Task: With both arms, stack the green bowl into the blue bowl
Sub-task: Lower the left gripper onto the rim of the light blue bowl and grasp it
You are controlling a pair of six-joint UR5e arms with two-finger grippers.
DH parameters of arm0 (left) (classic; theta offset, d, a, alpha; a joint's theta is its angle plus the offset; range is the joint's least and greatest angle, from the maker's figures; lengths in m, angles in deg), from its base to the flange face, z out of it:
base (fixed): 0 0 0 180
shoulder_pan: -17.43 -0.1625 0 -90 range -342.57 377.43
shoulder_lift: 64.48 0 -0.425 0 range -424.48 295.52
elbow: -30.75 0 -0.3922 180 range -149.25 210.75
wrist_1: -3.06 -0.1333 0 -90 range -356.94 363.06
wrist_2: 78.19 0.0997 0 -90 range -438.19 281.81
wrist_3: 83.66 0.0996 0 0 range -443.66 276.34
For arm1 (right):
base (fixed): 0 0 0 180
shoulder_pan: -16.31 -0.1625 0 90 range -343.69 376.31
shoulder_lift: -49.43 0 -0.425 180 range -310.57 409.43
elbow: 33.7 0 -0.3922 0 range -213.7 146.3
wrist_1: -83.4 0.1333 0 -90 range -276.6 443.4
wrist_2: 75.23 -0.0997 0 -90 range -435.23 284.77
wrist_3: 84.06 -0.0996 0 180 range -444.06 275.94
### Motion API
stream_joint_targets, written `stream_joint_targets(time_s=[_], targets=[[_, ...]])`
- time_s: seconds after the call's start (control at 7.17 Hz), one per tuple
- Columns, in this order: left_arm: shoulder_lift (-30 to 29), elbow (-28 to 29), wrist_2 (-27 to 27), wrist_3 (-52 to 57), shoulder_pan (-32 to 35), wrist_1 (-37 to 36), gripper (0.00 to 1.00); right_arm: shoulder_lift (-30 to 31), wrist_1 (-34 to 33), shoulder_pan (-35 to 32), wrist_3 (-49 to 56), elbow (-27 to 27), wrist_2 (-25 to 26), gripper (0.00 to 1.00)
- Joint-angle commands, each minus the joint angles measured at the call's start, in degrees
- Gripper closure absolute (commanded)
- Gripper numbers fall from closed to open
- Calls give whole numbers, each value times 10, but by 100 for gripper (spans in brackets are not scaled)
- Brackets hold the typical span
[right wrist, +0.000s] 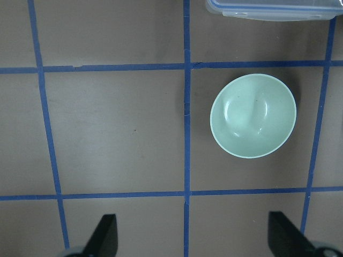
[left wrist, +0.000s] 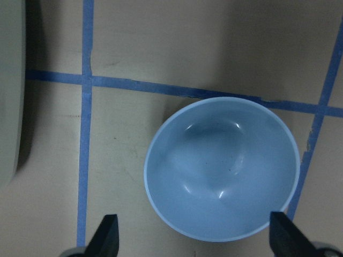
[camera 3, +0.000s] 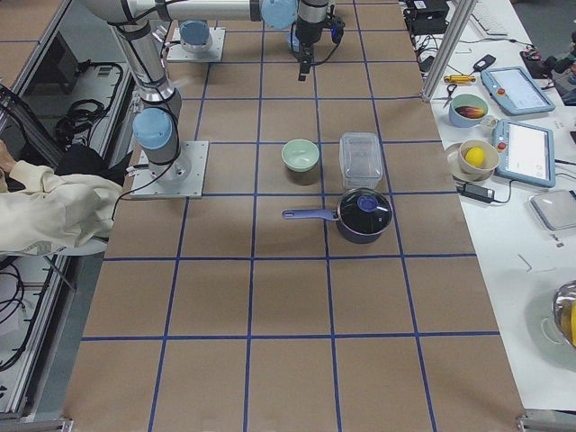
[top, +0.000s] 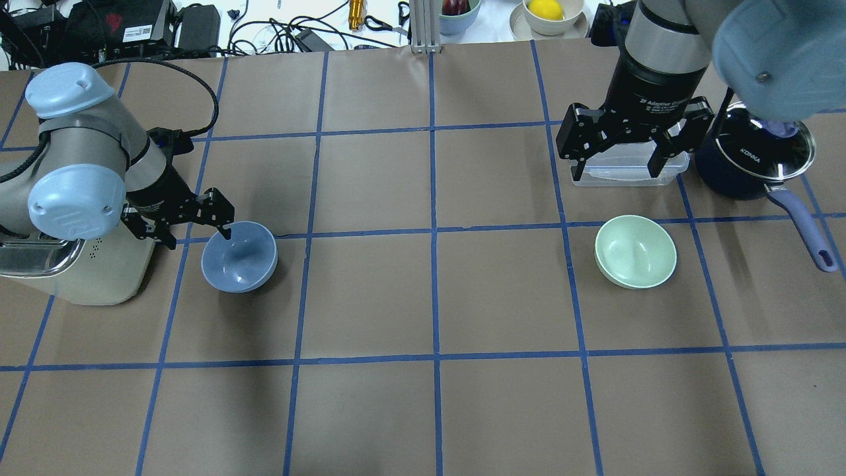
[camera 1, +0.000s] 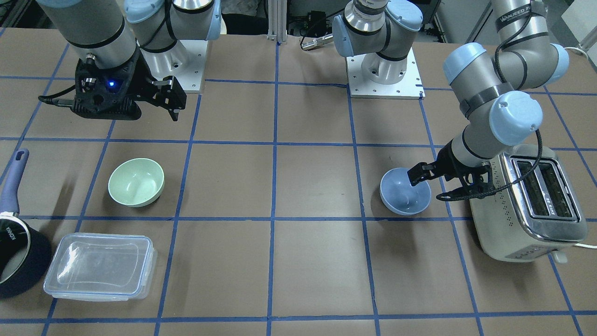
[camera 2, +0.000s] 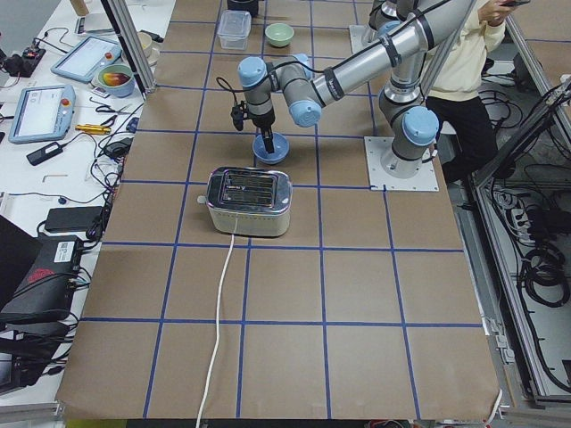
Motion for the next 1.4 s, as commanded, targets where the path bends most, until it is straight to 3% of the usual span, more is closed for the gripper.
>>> stream_joint_targets(time_s=[0.0,0.28,0.42,0.56,0.7,0.84,1.26], targets=[[-24,-7,2,-2,-4,-16,0,-3,0,0,0,-1,1,0],[-47,-8,36,-1,-4,-16,10,-3,-1,0,0,0,1,0],[-55,-13,36,0,-4,-16,23,-3,-1,0,0,-1,1,0],[-60,-15,36,-2,-4,-17,40,-3,-1,0,0,-1,1,0],[-60,-13,37,-2,-4,-17,81,-3,-1,0,1,-2,1,0],[-59,-11,37,-2,-4,-17,100,-3,-2,0,3,-3,1,0],[-46,22,53,-4,4,-7,100,-3,0,2,8,-3,17,0]])
